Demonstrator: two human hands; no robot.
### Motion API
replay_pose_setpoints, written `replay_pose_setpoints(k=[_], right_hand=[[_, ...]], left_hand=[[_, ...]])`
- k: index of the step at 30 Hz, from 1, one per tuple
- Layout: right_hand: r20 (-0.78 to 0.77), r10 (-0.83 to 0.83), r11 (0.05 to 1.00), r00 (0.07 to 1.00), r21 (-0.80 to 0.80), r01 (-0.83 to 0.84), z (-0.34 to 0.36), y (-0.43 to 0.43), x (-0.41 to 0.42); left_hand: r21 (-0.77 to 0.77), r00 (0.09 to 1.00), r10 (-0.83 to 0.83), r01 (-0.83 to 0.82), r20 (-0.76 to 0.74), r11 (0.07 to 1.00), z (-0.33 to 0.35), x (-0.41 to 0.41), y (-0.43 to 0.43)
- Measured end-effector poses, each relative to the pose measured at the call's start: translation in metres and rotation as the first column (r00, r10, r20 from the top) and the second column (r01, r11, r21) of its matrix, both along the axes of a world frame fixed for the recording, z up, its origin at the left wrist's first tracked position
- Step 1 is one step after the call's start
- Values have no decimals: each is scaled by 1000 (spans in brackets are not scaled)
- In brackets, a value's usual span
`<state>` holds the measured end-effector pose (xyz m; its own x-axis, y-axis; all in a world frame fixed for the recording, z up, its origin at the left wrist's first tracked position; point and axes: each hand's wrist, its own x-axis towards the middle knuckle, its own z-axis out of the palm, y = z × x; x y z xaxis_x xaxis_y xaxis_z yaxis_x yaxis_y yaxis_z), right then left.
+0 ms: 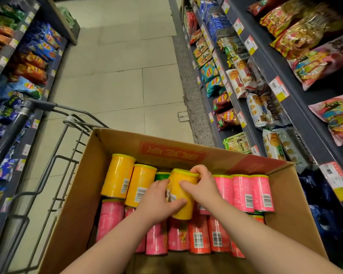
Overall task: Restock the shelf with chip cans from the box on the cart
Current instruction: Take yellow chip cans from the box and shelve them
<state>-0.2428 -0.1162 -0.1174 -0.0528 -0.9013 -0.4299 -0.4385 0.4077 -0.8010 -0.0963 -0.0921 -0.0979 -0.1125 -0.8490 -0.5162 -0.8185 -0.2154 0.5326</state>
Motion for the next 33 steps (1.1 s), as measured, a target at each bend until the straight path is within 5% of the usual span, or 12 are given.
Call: replay_pose_setpoints(k=[7,15,21,33], right_hand=[[153,-7,996,988,88,-7,-6,15,16],[-202,77,982,976,185,-40,-15,27,25],[-169,105,905,980,425,-23,-36,33,34],[-57,3,916,998,400,20,-59,38,35]], left_hand=[[102,934,332,-320,-135,942,3,5,7],[39,877,459,-459,-139,888,8,29,22],[18,883,446,-448,-149,894,10,39,28],[46,881,433,-432,-189,900,12,40,29]])
